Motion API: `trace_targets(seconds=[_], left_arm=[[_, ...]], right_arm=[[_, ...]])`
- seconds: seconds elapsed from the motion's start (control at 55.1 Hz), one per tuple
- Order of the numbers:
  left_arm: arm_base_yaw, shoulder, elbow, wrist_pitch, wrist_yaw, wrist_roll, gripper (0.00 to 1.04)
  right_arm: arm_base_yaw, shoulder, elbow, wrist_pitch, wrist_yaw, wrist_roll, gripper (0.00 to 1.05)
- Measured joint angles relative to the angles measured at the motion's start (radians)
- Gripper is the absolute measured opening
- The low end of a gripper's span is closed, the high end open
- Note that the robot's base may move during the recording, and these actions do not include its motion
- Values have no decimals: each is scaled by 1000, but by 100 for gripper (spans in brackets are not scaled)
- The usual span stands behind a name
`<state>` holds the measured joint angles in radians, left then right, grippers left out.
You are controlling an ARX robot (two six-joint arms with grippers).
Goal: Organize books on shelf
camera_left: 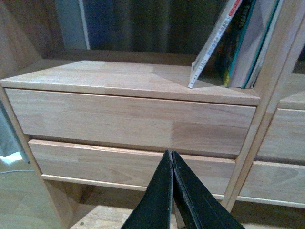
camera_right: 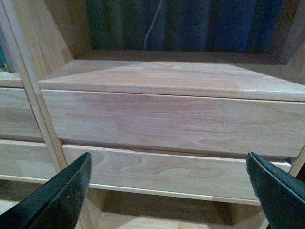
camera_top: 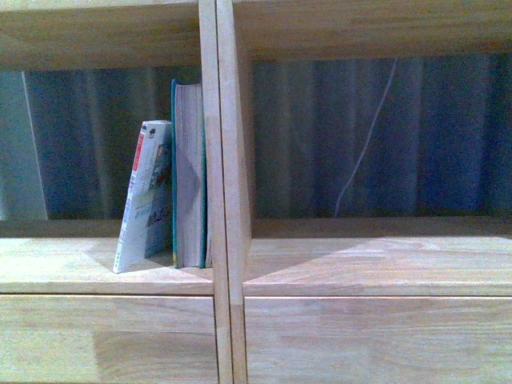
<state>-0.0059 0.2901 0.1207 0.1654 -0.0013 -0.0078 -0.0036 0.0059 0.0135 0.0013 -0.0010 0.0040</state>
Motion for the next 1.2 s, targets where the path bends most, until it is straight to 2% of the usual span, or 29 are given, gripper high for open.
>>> trace_targets(seconds=[0.381,0.472,0.526,0.998,1.197], left_arm=[[1,-91,-60,-24,1,0,3],[1,-188,-67,-143,1,0,3],[1,-228,-71,-163,1,0,3],[2,-284,-108,-167,1,0,3],[2,-284,-108,-167,1,0,36]], right_arm=[[0,0,0,0,0,0,98],[0,0,0,0,0,0,98],[0,0,0,0,1,0,98],[0,0,0,0,0,0,98],[0,0,0,0,0,0,98]])
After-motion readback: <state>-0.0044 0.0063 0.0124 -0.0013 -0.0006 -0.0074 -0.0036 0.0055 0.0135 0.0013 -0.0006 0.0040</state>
